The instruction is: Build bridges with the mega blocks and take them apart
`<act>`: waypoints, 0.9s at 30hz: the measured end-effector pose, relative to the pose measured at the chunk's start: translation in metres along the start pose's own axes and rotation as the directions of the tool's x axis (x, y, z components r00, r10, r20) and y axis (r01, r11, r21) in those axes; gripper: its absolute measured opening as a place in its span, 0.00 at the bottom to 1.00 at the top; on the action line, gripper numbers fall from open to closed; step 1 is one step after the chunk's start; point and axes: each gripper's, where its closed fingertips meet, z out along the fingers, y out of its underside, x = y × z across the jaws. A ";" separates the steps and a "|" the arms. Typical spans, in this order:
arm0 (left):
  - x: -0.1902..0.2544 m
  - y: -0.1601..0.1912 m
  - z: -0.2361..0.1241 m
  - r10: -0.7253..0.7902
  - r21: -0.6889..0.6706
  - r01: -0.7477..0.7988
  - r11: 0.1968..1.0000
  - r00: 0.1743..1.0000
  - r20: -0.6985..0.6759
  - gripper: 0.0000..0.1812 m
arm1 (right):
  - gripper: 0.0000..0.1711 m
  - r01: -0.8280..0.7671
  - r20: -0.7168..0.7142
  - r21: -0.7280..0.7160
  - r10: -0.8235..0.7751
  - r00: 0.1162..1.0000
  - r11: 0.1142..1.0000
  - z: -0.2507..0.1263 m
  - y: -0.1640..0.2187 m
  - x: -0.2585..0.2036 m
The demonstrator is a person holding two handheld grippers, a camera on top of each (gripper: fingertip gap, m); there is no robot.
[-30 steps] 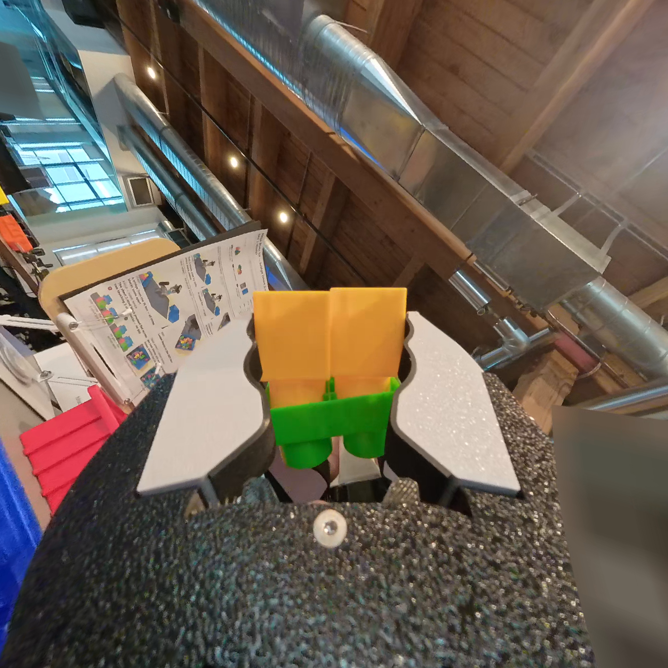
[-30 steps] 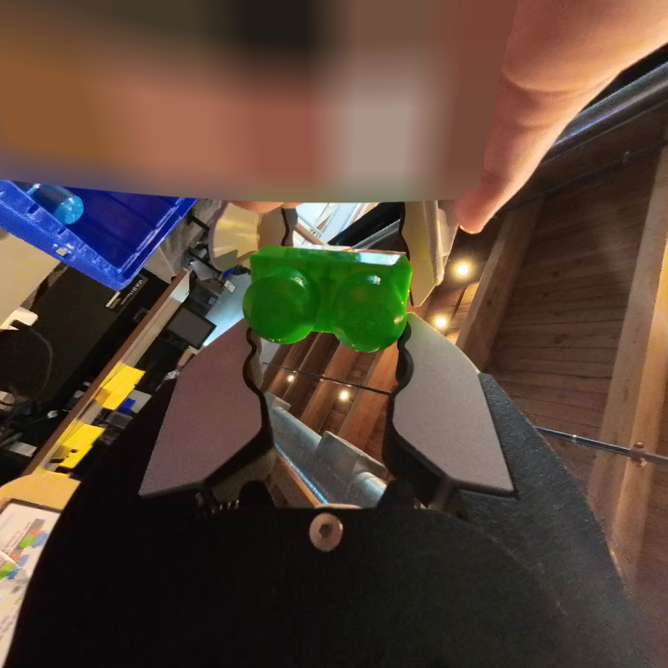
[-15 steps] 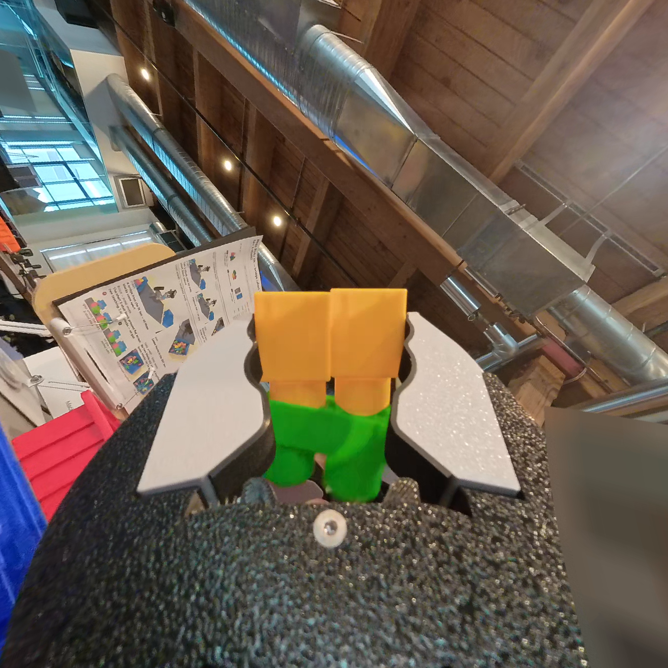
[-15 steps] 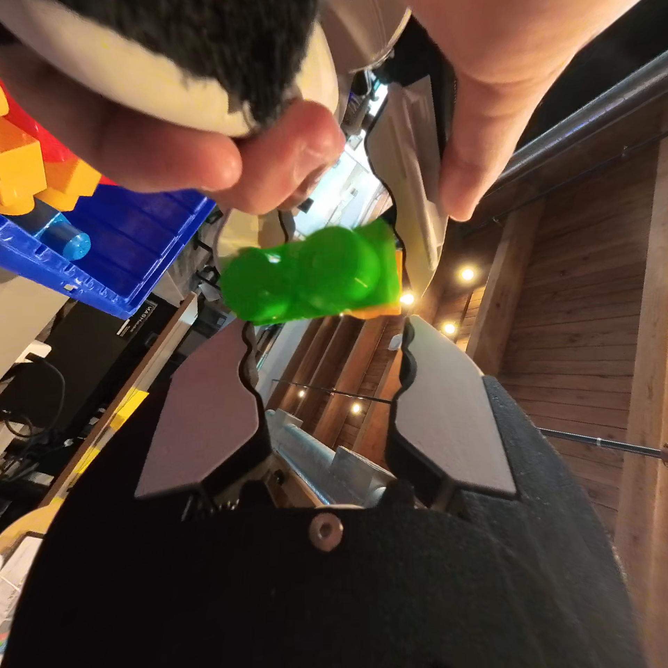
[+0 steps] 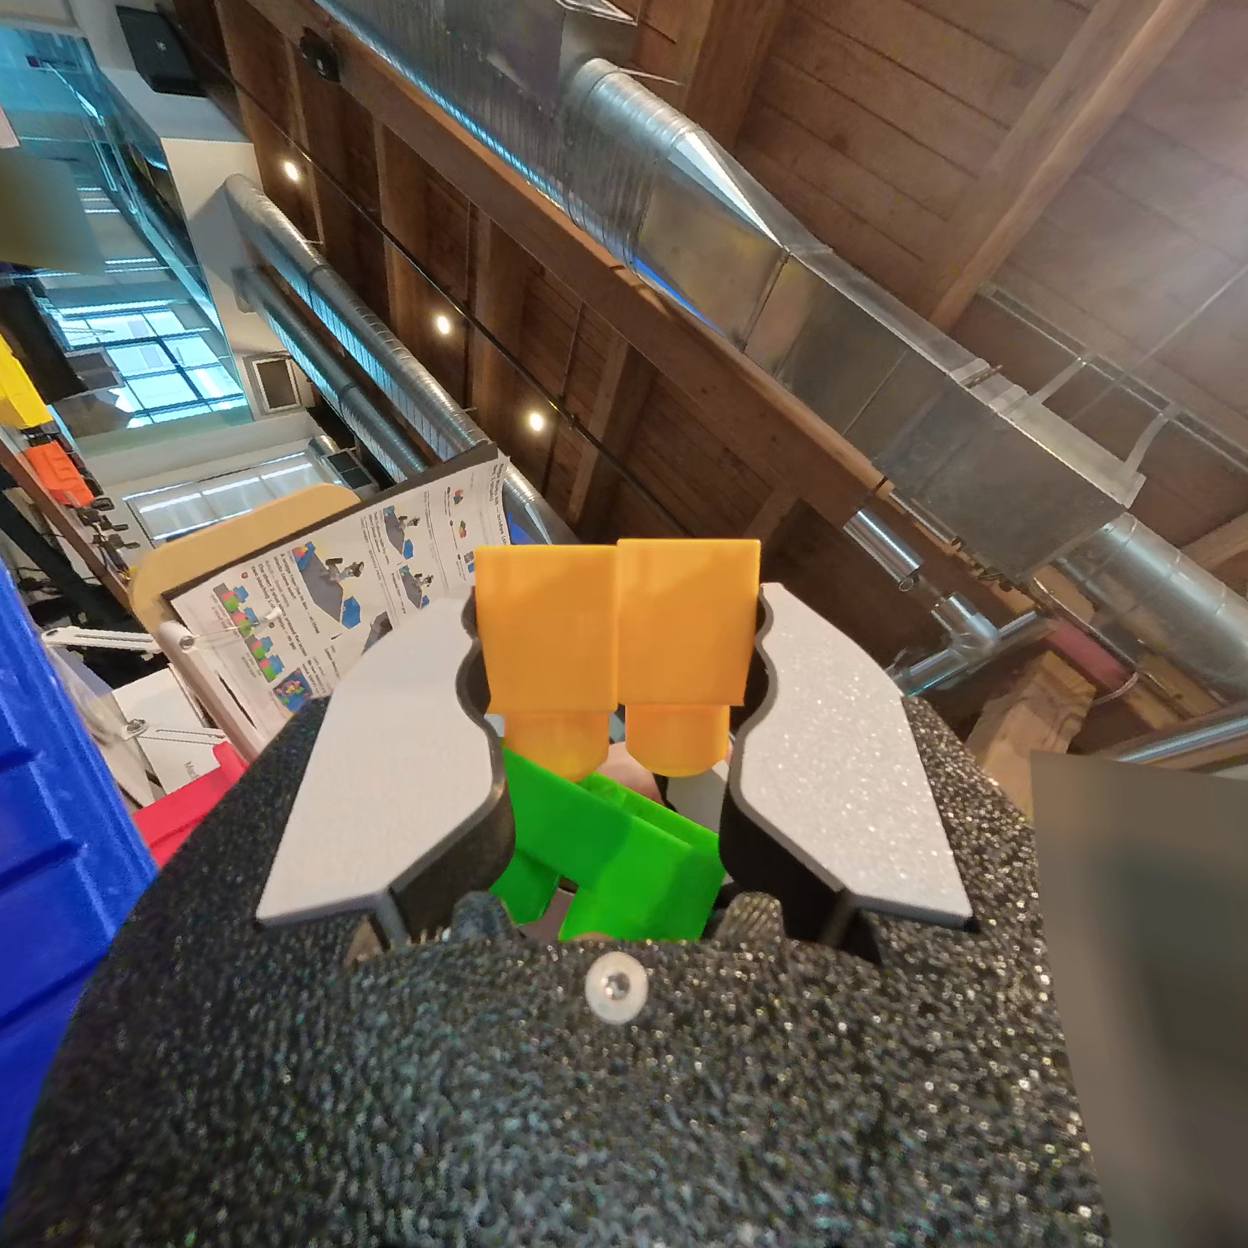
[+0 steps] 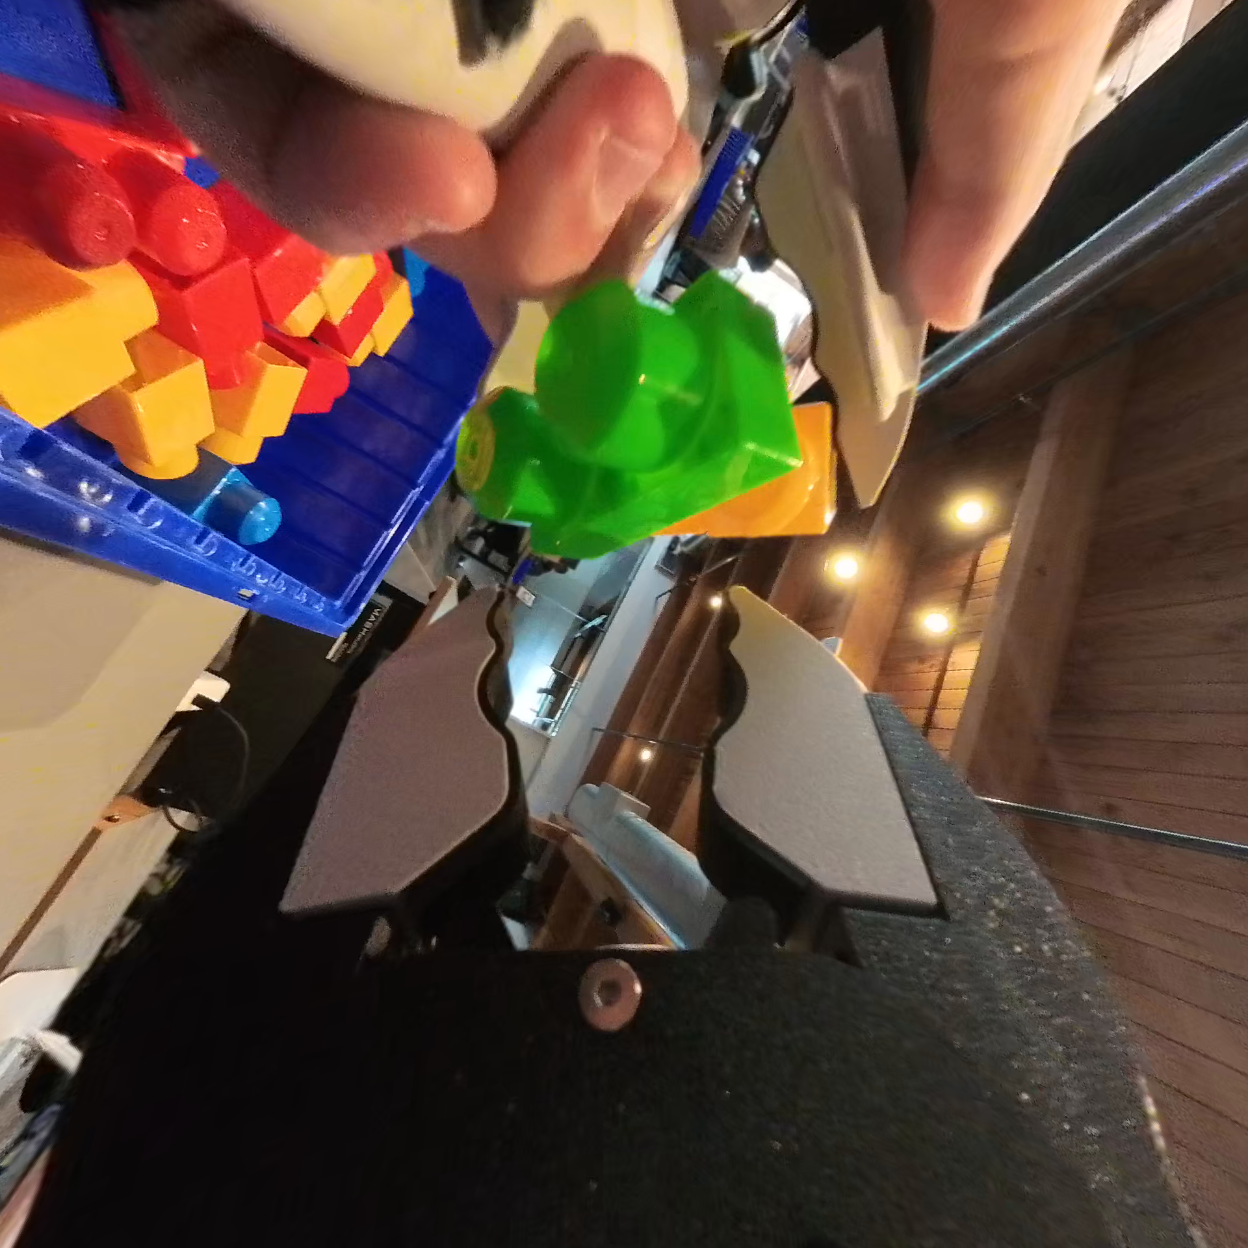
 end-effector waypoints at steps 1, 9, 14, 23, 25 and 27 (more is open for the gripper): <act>0.001 -0.002 -0.001 0.012 -0.003 -0.012 1.000 1.000 0.003 0.41 | 0.36 -0.010 0.008 0.007 0.010 1.000 1.000 0.000 0.000 -0.002; 0.012 -0.015 -0.007 0.035 0.001 -0.035 0.999 0.999 -0.015 0.41 | 0.55 0.008 -0.061 0.121 0.000 0.998 0.993 -0.010 -0.009 0.003; 0.019 -0.020 -0.007 0.031 0.020 -0.030 0.999 0.998 -0.048 0.41 | 0.54 -0.454 0.257 0.172 0.405 0.878 0.874 -0.028 -0.030 -0.023; 0.029 -0.023 -0.007 0.070 0.034 -0.067 0.997 0.994 -0.086 0.41 | 0.56 -0.983 0.585 -0.130 0.790 -0.185 -0.134 -0.045 -0.066 0.003; 0.029 -0.020 -0.006 0.074 0.032 -0.072 0.997 0.993 -0.089 0.41 | 0.56 -0.938 0.573 -0.170 0.744 -0.344 -0.303 -0.039 -0.061 0.009; 0.030 -0.018 -0.006 0.080 0.031 -0.077 0.997 0.992 -0.094 0.41 | 0.56 -0.916 0.533 -0.165 0.748 -0.395 -0.366 -0.030 -0.049 0.010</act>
